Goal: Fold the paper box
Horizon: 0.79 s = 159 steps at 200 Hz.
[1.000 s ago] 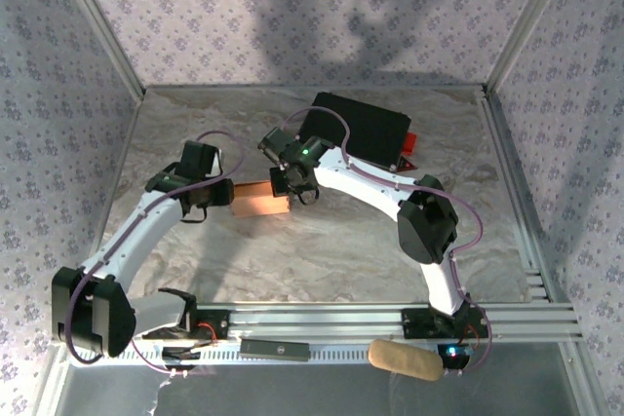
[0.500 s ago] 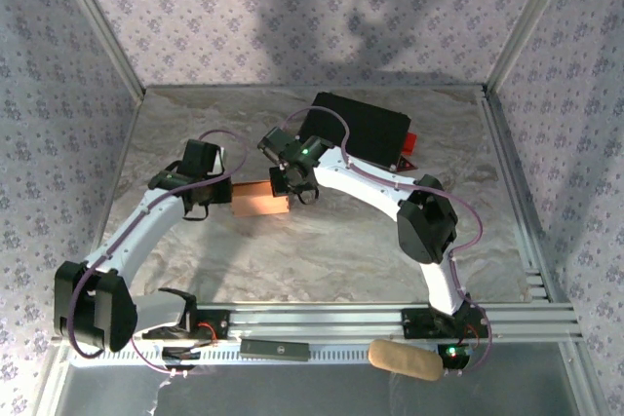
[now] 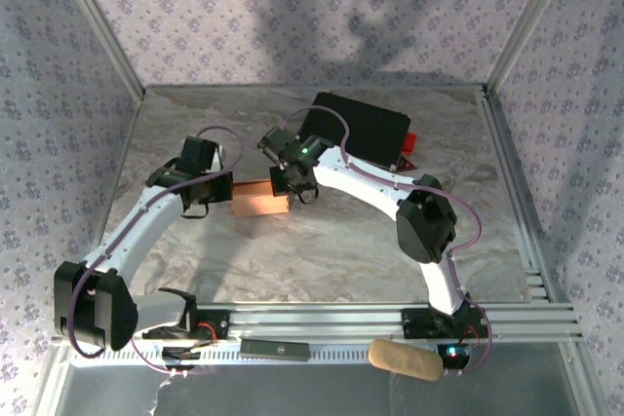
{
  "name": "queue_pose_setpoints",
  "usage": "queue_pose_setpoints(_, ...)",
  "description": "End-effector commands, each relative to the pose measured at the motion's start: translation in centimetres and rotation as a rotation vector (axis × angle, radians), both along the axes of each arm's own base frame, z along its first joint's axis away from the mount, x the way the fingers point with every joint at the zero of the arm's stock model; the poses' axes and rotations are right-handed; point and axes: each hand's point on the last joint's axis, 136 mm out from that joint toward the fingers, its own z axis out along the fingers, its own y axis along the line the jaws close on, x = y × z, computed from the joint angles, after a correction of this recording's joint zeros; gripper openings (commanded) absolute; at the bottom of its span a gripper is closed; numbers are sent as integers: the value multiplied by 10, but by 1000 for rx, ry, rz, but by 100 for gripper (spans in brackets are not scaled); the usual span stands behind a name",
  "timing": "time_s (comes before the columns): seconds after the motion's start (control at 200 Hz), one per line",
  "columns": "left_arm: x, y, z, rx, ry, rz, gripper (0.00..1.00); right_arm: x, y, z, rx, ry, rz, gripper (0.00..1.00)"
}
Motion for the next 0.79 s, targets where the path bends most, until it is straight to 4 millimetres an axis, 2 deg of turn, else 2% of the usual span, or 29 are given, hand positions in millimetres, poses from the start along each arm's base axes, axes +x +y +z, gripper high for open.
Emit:
queue_pose_setpoints(0.0,-3,-20,16,-114,15,-13,0,-5,1,-16,-37,40,13,0)
queue_pose_setpoints(0.305,-12,-30,6,-168,69,-5,0,-7,3,-17,-42,36,15,0)
queue_pose_setpoints(0.545,-26,-22,-3,-124,124,7,0,-7,3,-17,-44,31,12,0)
queue_pose_setpoints(0.79,-35,-22,-16,-102,134,4,0,-9,5,-20,-57,30,17,0)
